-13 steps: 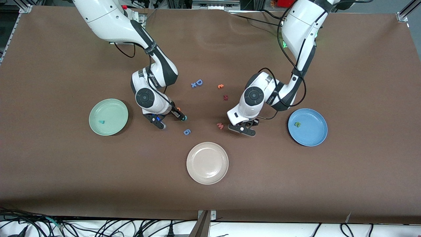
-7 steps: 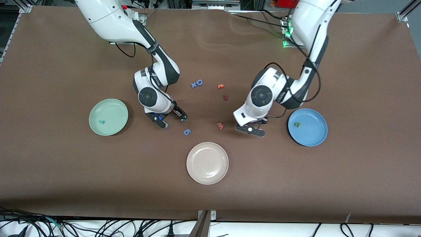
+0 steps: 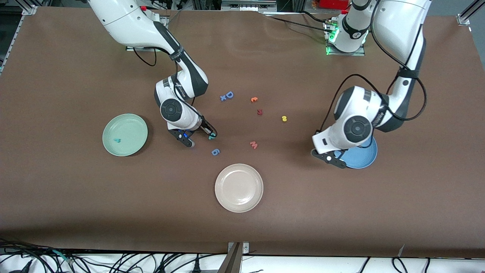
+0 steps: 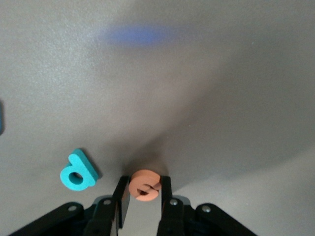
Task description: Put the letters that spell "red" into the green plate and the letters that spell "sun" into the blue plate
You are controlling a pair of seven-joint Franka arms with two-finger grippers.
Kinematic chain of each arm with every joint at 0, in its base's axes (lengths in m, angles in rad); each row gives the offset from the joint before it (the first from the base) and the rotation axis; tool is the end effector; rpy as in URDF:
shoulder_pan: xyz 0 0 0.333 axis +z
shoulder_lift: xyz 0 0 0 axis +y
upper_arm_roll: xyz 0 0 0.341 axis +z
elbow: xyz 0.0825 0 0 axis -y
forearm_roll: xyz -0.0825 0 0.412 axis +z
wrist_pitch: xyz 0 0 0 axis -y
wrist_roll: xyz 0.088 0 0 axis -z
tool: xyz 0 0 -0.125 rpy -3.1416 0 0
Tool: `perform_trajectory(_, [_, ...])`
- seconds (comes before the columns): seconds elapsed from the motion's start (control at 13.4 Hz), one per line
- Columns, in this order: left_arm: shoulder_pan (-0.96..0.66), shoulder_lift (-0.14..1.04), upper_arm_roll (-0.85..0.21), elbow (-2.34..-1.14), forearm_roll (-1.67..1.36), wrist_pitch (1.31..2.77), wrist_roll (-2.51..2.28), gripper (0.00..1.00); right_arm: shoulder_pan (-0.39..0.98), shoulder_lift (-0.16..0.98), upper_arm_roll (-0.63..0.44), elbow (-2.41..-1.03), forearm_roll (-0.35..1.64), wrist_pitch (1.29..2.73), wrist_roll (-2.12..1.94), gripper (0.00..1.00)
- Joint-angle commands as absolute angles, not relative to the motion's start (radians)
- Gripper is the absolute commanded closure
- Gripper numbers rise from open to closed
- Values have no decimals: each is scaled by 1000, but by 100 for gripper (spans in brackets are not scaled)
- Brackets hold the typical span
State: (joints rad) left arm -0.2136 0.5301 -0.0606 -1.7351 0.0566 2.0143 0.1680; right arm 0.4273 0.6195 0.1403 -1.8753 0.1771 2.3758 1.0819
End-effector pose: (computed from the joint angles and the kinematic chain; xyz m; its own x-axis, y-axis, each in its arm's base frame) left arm 0.6443 -0.1739 0.2428 0.8633 -0.4408 -0.2458 -0.4481 -0.8935 0.0286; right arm 0.5498 0.3528 0.1533 0.7612 -0.6079 -0.2260 -0.6187 -0.7851 0.0280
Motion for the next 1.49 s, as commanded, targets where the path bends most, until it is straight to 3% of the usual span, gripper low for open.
perform_trajectory(0.0, [-131,497,-72,-1811,81,2006,328,96,436,640,135,-1882,181,2388,1091,76])
perform_trajectory(0.3, [-42,474,-71,-1903,86,2066,441,89,430,608,115,-1871,173,2353,1068,76])
perform_trajectory(0.6, [11,456,-71,-1993,107,2170,540,89,426,540,10,-1790,172,2087,910,76])
perform_trajectory(0.67, [24,460,-71,-2006,142,2198,541,83,426,534,-36,-1776,176,2029,828,76])
perform_trajectory(0.75, [38,460,-71,-2020,159,2226,541,65,426,532,-87,-1770,178,1999,736,76])
perform_trajectory(0.9, [40,454,-72,-2022,161,2226,554,1,426,528,-187,-1772,178,1956,552,76])
perform_trajectory(1.04, [31,431,-75,-2017,161,2218,571,0,420,532,-265,-1782,179,1947,389,76])
perform_trajectory(1.42, [14,344,-201,-1996,155,2128,522,0,295,584,-275,-1781,181,1971,161,75])
